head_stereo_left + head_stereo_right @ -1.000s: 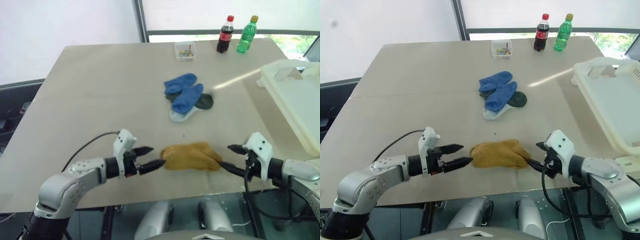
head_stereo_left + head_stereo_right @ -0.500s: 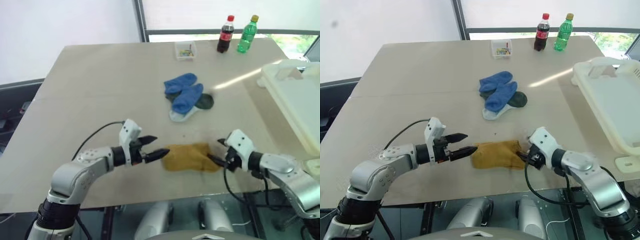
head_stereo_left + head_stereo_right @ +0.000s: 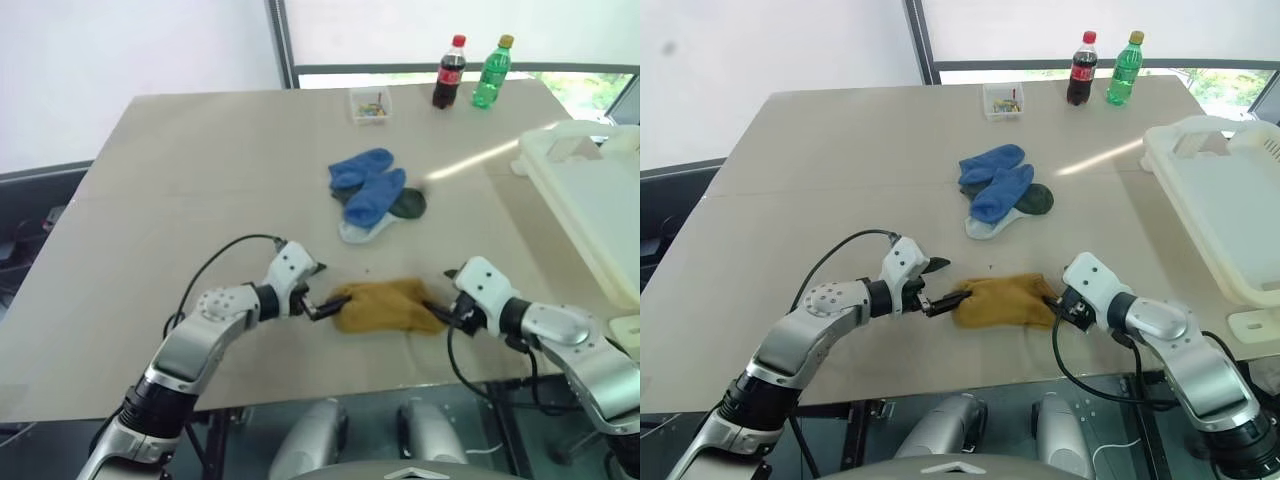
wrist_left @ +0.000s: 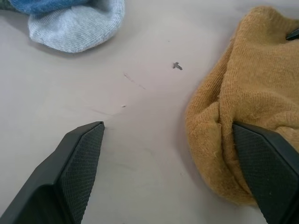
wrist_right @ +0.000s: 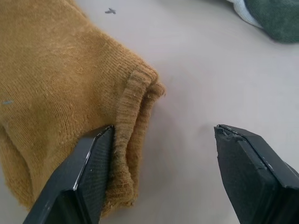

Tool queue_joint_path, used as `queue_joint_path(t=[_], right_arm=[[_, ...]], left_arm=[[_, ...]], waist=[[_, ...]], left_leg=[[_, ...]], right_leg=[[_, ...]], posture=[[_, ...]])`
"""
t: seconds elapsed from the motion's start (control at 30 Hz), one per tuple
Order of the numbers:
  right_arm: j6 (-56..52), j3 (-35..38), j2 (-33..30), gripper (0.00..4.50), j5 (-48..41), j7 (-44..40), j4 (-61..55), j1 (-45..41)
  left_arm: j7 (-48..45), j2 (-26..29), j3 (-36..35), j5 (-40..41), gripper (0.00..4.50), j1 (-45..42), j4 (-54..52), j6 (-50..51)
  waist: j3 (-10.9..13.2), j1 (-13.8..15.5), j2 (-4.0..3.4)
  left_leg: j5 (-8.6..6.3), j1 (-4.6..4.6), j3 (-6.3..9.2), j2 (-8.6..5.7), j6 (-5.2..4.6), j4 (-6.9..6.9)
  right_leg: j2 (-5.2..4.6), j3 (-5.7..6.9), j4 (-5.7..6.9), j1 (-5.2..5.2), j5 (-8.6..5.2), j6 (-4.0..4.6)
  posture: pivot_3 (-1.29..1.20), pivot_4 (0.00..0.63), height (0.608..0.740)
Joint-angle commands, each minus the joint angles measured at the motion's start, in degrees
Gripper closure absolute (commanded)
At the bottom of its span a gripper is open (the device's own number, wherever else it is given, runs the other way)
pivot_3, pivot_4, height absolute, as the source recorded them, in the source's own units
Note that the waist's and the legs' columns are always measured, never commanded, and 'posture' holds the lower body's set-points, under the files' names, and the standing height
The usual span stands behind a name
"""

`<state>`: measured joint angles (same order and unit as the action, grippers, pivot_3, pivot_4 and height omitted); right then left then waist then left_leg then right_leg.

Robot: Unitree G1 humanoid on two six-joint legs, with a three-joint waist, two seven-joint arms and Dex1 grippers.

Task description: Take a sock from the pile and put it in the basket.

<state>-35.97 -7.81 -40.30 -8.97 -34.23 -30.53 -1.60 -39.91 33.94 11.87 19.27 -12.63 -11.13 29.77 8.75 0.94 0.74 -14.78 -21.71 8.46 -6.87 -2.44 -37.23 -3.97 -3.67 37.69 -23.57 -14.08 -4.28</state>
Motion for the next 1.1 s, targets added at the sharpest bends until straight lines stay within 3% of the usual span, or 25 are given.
queue_joint_path(t=[0.03, 0.2, 0.37, 0.53, 0.77, 0.9, 1.1], right_arm=[[1.2, 4.1, -0.2, 0.97, -0.3, 0.3, -2.0, 1.1], [5.8, 6.3, 1.4, 0.97, -4.4, -2.8, -4.4, 1.3], [6.9, 5.9, 1.7, 0.97, -4.0, -2.7, -3.5, 0.8], [9.7, 6.8, 3.6, 0.97, -5.9, -3.2, -4.3, 1.7], [18.2, 9.1, 4.5, 0.97, -8.4, -6.6, -5.9, 7.1], [25.1, 8.9, 3.3, 0.97, -5.1, -8.6, -3.1, 10.8], [26.9, 8.4, 4.3, 0.97, -4.9, -8.2, -2.3, 12.0]], left_arm=[[-0.4, -1.9, -5.6, 4.0, 0.0, -0.1, 2.7, 2.3], [-5.9, -1.6, -11.8, 16.7, 0.0, -0.9, -2.1, 11.8], [-8.2, 1.0, -13.9, 19.2, 0.0, -1.2, -2.2, 15.1], [-8.1, 1.4, -16.8, 27.0, 0.0, -2.4, -1.5, 25.1], [-6.7, 0.8, -12.6, 25.1, 0.0, -5.0, 0.1, 28.4], [-7.4, 1.2, -10.6, 23.2, 0.0, -6.3, 0.7, 27.6], [-8.7, 1.9, -10.2, 23.6, 0.0, -6.6, 0.3, 29.8]], waist=[[0.0, 0.0, 0.0], [0.1, -0.4, 0.02], [0.1, -0.2, 0.04], [0.1, -0.2, 0.04], [0.1, -0.1, 0.04], [0.1, -0.2, 0.05], [0.1, -0.2, 0.05]], left_leg=[[0.01, 0.0, 0.0, 0.0, 0.01, -0.01], [0.05, -0.11, 0.01, 0.04, 0.07, -0.04], [0.13, -0.22, 0.0, 0.04, 0.23, 0.0], [0.12, -0.22, 0.01, 0.03, 0.21, 0.02], [0.12, -0.22, 0.01, 0.03, 0.22, 0.03], [0.13, -0.19, -0.03, 0.02, 0.22, 0.03], [0.13, -0.17, -0.03, 0.05, 0.23, 0.04]], right_leg=[[0.0, 0.01, 0.01, 0.0, 0.0, 0.0], [0.07, 0.01, 0.02, -0.11, 0.0, 0.0], [0.05, 0.01, -0.07, -0.19, 0.01, 0.01], [0.04, 0.02, -0.06, -0.19, 0.0, 0.01], [0.04, 0.01, -0.08, -0.19, 0.0, 0.01], [0.04, -0.02, -0.06, -0.18, 0.0, 0.01], [0.08, -0.04, -0.02, -0.2, 0.0, 0.02]], posture=[[0.0, 0.15, 0.74], [0.0, 0.15, 0.74], [0.0, 0.15, 0.74], [0.0, 0.15, 0.74], [0.0, 0.15, 0.74], [0.0, 0.15, 0.74], [0.0, 0.15, 0.74]])
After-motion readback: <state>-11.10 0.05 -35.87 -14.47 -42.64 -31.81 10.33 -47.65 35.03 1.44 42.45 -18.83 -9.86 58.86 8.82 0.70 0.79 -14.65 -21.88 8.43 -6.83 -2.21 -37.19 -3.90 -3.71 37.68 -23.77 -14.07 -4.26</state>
